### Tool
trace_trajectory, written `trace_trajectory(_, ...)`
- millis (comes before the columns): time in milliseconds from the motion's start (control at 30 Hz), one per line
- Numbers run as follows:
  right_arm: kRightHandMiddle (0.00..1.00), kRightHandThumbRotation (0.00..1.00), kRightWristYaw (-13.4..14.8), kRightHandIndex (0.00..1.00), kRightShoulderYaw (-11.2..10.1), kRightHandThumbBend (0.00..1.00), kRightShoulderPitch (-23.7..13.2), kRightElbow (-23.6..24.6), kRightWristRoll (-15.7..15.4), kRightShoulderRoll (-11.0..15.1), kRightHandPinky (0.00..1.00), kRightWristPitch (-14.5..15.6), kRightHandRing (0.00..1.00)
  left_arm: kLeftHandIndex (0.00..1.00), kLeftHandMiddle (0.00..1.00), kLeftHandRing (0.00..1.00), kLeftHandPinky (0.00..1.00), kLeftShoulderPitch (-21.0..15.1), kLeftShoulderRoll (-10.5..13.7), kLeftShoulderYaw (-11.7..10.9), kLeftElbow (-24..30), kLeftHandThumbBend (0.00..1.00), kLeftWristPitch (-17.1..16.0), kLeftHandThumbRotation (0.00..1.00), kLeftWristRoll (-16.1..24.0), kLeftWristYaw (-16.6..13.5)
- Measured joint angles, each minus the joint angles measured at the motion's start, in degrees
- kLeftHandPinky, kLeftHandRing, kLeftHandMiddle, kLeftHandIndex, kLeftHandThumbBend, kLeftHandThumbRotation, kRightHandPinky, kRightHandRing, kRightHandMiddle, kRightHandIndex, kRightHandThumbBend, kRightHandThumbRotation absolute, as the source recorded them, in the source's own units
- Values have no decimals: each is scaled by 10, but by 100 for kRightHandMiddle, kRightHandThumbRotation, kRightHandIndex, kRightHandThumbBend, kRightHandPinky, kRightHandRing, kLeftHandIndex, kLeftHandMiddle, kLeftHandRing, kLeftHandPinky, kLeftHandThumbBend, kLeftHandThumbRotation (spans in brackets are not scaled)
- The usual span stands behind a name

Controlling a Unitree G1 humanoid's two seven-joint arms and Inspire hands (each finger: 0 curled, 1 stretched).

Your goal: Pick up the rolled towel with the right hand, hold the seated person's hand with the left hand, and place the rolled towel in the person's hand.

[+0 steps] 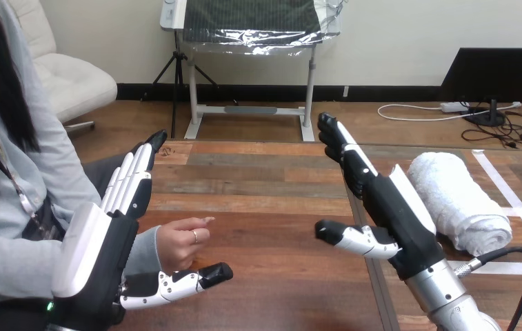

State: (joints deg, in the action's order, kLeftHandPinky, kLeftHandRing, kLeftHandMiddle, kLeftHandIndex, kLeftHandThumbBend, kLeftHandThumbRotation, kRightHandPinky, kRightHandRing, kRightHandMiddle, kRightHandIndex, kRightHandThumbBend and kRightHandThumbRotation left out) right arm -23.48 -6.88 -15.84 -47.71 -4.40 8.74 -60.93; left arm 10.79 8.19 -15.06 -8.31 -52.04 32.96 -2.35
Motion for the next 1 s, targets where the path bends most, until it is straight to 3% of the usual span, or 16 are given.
trace_trajectory(367, 100, 70, 36, 100, 20, 100, 0, 0, -16, 7, 97, 0, 100, 100, 100, 100, 99, 6, 19, 24, 1, 100, 16, 63, 2, -20)
trace_trajectory(1000, 100, 67, 82, 100, 40, 100, 0, 4, -33, 12, 96, 17, 100, 100, 100, 100, 100, 6, 35, 57, 1, 100, 24, 62, -17, -25)
